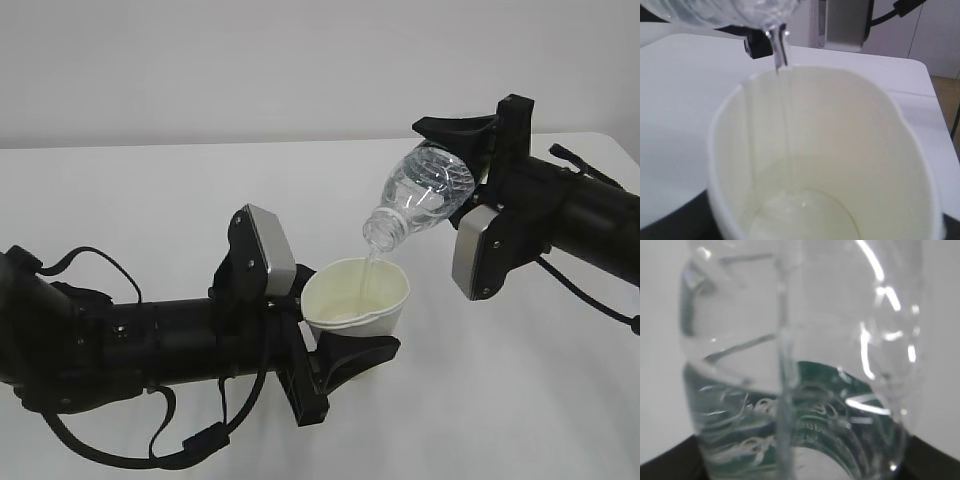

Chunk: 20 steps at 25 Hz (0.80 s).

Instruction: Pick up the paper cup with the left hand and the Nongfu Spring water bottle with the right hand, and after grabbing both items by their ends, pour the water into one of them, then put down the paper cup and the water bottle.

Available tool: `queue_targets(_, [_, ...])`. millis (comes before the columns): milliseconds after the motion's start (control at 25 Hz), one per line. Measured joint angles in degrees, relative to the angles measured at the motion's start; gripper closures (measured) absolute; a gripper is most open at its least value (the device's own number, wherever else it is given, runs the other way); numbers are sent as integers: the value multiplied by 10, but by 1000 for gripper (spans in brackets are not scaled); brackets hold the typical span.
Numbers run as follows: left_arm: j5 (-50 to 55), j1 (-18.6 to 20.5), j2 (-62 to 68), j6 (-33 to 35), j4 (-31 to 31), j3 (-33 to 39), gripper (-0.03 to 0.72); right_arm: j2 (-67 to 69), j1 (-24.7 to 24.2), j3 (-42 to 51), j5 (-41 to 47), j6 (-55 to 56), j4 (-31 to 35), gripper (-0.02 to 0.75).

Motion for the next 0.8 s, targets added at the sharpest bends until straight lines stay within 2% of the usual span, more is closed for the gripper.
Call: queue_targets(800, [1, 0, 0, 0, 1, 0, 232, 0, 0, 0, 0, -2, 0, 274])
